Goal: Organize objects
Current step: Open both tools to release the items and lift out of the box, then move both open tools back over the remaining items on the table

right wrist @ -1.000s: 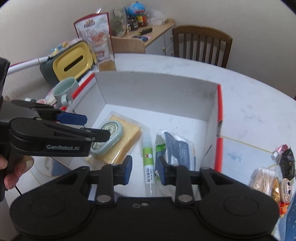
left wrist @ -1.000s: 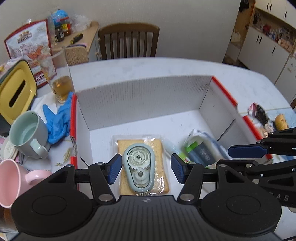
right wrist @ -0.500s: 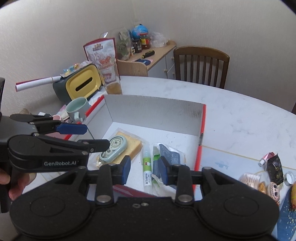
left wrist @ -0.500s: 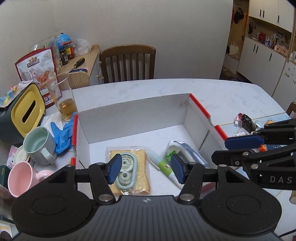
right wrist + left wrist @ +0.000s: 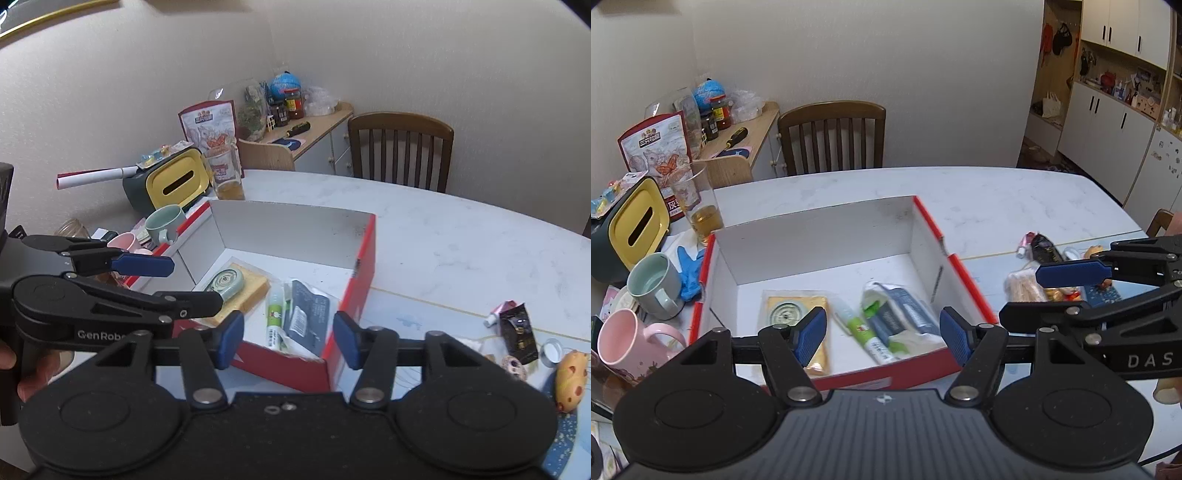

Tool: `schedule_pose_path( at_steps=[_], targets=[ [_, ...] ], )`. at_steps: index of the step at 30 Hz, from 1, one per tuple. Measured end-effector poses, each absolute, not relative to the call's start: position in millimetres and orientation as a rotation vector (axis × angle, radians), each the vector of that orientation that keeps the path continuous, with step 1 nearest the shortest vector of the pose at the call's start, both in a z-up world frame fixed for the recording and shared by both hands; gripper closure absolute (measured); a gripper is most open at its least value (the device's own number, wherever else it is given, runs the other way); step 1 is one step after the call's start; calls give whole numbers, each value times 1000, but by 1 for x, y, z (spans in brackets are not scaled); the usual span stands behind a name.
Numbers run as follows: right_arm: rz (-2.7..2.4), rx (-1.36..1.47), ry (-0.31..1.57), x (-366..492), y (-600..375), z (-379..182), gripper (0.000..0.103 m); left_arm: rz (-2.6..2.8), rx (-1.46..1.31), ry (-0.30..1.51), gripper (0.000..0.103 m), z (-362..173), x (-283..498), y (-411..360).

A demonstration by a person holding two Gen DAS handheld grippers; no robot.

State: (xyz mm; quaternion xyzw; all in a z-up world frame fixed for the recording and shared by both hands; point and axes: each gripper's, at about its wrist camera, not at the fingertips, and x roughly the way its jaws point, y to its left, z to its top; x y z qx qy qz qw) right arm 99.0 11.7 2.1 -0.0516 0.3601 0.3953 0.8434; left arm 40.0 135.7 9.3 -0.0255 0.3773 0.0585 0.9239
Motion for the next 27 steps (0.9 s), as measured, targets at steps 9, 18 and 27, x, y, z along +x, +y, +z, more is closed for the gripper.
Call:
schedule_pose_path(
  at_steps=[9, 18, 27],
  targets=[
    [843, -84, 739, 96, -34, 5, 27, 118, -57, 768, 24, 11, 42, 99],
    [774, -51, 677, 98, -88, 7, 1, 71, -82, 762, 23, 8, 51, 67],
    [647, -25, 712, 116, -152, -8, 1, -8, -77, 766, 1, -5, 72, 24]
  ],
)
